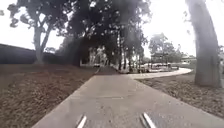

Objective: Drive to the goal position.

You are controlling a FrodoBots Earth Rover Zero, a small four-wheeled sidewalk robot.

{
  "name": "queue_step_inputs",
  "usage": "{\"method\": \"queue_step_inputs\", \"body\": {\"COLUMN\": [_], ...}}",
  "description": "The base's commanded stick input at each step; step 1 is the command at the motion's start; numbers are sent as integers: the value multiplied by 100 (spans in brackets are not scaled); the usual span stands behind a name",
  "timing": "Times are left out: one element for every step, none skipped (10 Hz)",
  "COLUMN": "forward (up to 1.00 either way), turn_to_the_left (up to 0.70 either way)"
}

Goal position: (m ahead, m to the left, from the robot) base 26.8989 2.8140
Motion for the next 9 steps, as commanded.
{"method": "queue_step_inputs", "body": {"forward": [100, 100, 100, 100, 100, 100, 100, 100, 100], "turn_to_the_left": [0, 0, 0, 0, 0, 0, 0, 0, 0]}}
